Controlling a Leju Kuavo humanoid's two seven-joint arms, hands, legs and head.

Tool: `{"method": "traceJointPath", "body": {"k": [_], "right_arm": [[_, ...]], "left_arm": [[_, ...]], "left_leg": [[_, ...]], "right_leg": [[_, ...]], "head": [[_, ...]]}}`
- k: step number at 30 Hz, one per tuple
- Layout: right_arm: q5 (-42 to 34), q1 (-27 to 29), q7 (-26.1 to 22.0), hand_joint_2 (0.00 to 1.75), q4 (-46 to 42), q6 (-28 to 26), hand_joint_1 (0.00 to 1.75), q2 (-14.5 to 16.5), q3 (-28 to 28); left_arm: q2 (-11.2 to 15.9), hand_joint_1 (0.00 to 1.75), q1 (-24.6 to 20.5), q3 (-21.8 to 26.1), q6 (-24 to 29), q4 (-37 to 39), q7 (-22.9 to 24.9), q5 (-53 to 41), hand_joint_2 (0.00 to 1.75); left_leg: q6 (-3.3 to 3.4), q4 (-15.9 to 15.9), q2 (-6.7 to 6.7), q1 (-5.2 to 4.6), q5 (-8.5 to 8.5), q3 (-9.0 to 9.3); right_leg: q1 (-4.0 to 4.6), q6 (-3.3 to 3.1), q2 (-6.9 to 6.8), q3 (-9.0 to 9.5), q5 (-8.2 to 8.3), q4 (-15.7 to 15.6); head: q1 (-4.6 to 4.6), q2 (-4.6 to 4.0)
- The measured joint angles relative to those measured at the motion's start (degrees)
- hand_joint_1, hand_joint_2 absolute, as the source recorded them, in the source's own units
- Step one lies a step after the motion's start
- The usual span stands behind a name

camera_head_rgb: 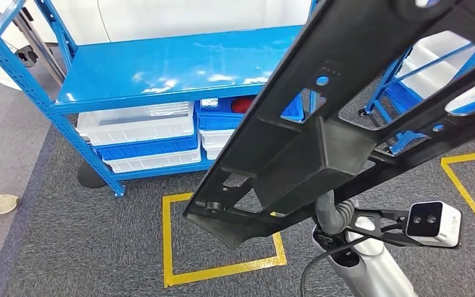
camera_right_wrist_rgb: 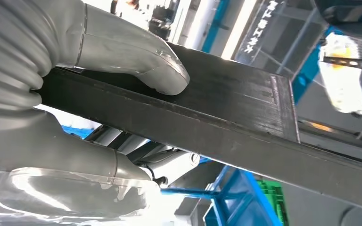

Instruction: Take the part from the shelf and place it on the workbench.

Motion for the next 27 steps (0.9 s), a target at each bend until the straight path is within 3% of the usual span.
{"method": "traceJointPath", "body": {"k": [2,3,4,5,8,10,12,14,15,17,18,19,20,21,23,25,27], "right_arm": [[-0.11,0.13,0.02,1.75,-0.04,0.78,1.75,-0.58,-0.1],[0.01,0.31,0.02,1.75,-0.04,1.38,1.75,-0.8,-0.18],[0.17,0.52,0.03,1.75,-0.04,2.05,1.75,-0.96,-0.28],[0.41,0.73,0.03,1.75,-0.04,2.68,1.75,-1.04,-0.35],[1.65,1.15,0.02,1.75,-0.04,3.97,1.75,-1.07,-0.62],[3.32,1.86,0.02,1.75,-0.06,5.08,1.75,-0.97,-1.14],[6.28,4.0,0.03,1.75,-0.47,7.31,1.75,-0.51,-2.44],[9.35,7.14,0.02,1.75,-1.65,10.23,1.75,0.45,-4.48],[10.5,8.53,0.02,1.75,-2.42,11.57,1.75,1.05,-5.56],[11.87,11.01,-0.01,1.75,-3.88,13.83,1.75,2.42,-7.73],[12.31,12.14,-0.01,1.75,-4.5,14.82,1.75,3.09,-8.78],[12.6,13.17,-0.01,1.75,-5.03,15.61,1.75,3.67,-9.73],[12.71,13.94,-0.01,1.75,-5.48,16.07,1.75,4.09,-10.48],[12.68,14.41,-0.01,1.75,-5.85,16.28,1.75,4.32,-11.1],[12.41,14.76,0.0,1.75,-6.41,16.32,1.75,4.55,-12.16],[11.58,15.11,0.01,1.75,-6.8,16.3,1.75,4.56,-13.08],[10.29,16.4,0.0,1.75,-7.13,16.76,1.75,4.28,-14.34]], "left_arm": [[-0.07,0.0,0.03,0.02,-0.18,0.01,-0.25,0.01,1.75],[-0.15,0.0,0.07,0.03,-0.19,0.01,-0.31,0.01,1.75],[-0.26,0.0,0.11,0.04,-0.14,0.02,-0.33,0.01,1.75],[-0.37,0.0,0.14,0.06,-0.04,0.02,-0.33,0.01,1.75],[-0.58,0.0,0.21,0.13,0.38,0.02,-0.43,0.0,1.75],[-0.76,0.0,0.26,0.18,0.54,0.02,-0.54,-0.01,1.75],[-1.01,0.0,0.19,0.16,0.57,0.02,-0.78,-0.02,1.75],[-1.28,0.0,0.22,0.13,0.56,0.02,-1.17,-0.02,1.75],[-1.44,0.0,0.38,0.11,0.56,0.02,-1.34,-0.02,1.75],[-1.64,0.0,0.78,0.1,0.52,0.02,-1.5,-0.01,1.75],[-1.72,0.0,0.92,0.09,0.49,0.02,-1.48,0.0,1.75],[-1.78,0.0,0.98,0.07,0.45,0.02,-1.42,0.0,1.75],[-1.84,0.0,0.96,0.03,0.42,0.02,-1.33,0.0,1.75],[-1.92,0.0,0.91,-0.02,0.39,0.02,-1.19,0.0,1.75],[-2.16,0.0,0.83,-0.11,0.33,0.02,-0.89,0.0,1.75],[-2.34,0.0,0.82,-0.19,0.25,0.03,-0.71,0.0,1.75],[-2.53,0.0,0.77,-0.35,0.32,0.08,-0.69,0.0,1.75]], "left_leg": [[-0.43,7.85,-0.04,0.21,-3.97,-3.22],[-0.59,10.91,-0.04,0.29,-4.91,-4.43],[-0.67,12.19,-0.05,0.36,-4.77,-4.82],[-0.68,11.04,-0.09,0.41,-3.43,-4.08],[-0.26,0.22,-1.96,0.61,1.55,1.61],[0.13,-3.47,-3.19,0.62,1.77,3.52],[0.59,-4.18,-2.72,0.67,1.62,3.69],[1.38,-4.72,-1.8,0.88,1.82,3.74],[1.75,-4.95,-1.25,0.97,1.93,3.75],[2.19,-4.96,-0.04,0.75,1.9,3.67],[2.24,-4.93,0.55,0.66,1.85,3.63],[2.26,-4.88,1.14,0.6,1.8,3.62],[2.25,-4.84,1.7,0.57,1.75,3.65],[2.18,-4.79,2.25,0.55,1.66,3.73],[1.84,-4.58,3.23,0.33,1.39,3.94],[1.35,-4.4,4.16,-0.01,1.14,4.07],[0.85,-4.39,5.2,-0.18,0.99,4.24]], "right_leg": [[0.09,-0.22,0.32,-0.27,0.18,0.03],[0.12,-0.23,0.55,-0.38,0.23,0.11],[0.14,-0.21,0.85,-0.46,0.26,0.2],[0.14,-0.17,1.23,-0.51,0.26,0.31],[0.12,0.23,2.62,-0.73,0.22,0.7],[0.11,0.87,3.53,-1.15,0.42,0.84],[0.17,1.67,4.29,-1.43,0.67,0.75],[0.26,2.25,3.46,-2.24,-0.45,2.14],[0.29,2.41,2.58,-3.35,-1.93,4.45],[0.17,2.63,0.99,-6.98,-5.7,12.0],[0.1,2.74,0.71,-8.61,-6.86,15.4],[0.06,2.82,0.56,-9.41,-6.99,17.11],[0.03,2.84,0.38,-9.11,-6.04,16.58],[0.04,2.78,-0.02,-7.64,-4.21,13.76],[0.37,2.35,-2.14,-3.48,-0.77,5.69],[0.82,1.72,-3.59,-1.46,0.27,1.34],[0.92,1.14,-2.84,-1.6,0.25,0.97]], "head": [[0.0,0.0],[0.0,0.0],[0.0,0.0],[0.0,0.0],[0.01,0.0],[0.01,0.0],[0.0,0.0],[0.01,0.0],[0.01,0.0],[0.02,0.0],[0.02,0.0],[0.02,0.0],[0.02,0.0],[0.02,0.0],[0.02,0.0],[0.01,0.0],[0.0,0.0]]}}
